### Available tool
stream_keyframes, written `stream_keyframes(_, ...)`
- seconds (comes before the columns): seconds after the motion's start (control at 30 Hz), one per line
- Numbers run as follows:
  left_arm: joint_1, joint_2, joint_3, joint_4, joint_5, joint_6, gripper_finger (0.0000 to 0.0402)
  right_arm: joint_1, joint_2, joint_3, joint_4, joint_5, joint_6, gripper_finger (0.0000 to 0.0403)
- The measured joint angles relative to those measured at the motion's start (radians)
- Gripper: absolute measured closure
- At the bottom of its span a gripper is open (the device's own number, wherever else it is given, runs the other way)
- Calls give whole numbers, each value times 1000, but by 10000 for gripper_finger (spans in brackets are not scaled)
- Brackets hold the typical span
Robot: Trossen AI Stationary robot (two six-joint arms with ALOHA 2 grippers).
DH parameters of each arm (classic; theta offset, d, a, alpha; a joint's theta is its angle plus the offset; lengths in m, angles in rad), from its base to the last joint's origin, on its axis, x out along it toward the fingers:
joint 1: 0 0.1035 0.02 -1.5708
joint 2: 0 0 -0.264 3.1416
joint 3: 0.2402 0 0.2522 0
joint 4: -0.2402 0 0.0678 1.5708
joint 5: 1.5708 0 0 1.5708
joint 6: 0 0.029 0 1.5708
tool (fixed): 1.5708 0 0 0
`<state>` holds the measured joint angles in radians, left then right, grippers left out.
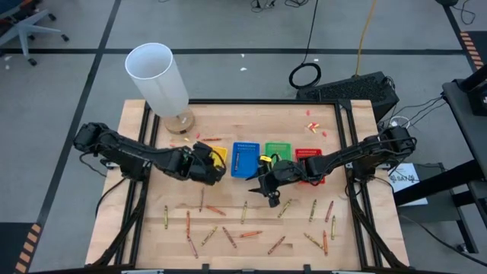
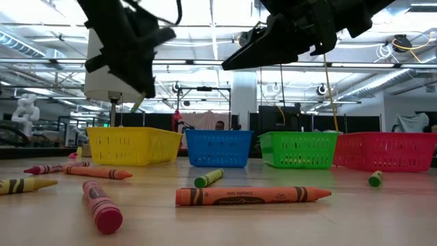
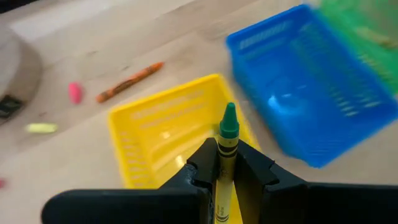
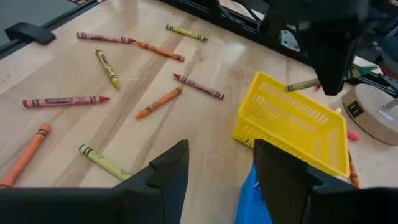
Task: Sort crayons
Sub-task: Put the green crayon into the yellow bin
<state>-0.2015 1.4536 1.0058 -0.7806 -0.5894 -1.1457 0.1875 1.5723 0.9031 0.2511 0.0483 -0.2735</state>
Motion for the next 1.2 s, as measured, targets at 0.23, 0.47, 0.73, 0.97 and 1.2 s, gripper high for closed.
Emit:
stream_keyframes(0.23, 83, 0, 0, 13, 118, 121, 364, -11, 0, 0, 26, 1, -52, 236)
stream_keyframes(0.47, 133, 10, 0, 7, 148, 214, 364, -31, 0, 0, 27, 2, -70, 236)
stream_keyframes(0.73, 143, 80, 0, 27, 155, 242, 364, -52, 0, 0, 29, 2, -54, 236)
stream_keyframes(0.97, 143, 138, 0, 75, 163, 268, 364, -58, 0, 0, 29, 2, -65, 236)
stream_keyframes(1.2, 143, 142, 0, 93, 172, 252, 364, -58, 0, 0, 29, 2, -79, 236)
